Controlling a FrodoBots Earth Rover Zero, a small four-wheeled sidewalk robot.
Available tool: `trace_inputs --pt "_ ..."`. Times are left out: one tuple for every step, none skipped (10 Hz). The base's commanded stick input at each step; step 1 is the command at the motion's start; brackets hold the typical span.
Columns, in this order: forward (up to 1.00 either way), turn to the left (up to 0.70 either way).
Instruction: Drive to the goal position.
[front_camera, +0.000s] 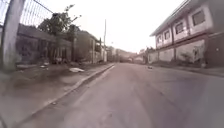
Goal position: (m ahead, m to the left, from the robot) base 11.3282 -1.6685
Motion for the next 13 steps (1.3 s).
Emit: trace_inputs --pt "1.00 0.00" --pt "1.00 0.00" --pt "1.00 -0.01" --pt "1.00 -0.17" --pt "1.00 -0.33" --pt "1.00 -0.40" --pt "1.00 -0.25" --pt "1.00 -0.09" --pt "1.00 0.00" --pt "1.00 0.00" --pt "1.00 0.00" --pt "1.00 0.00" --pt "1.00 0.00"
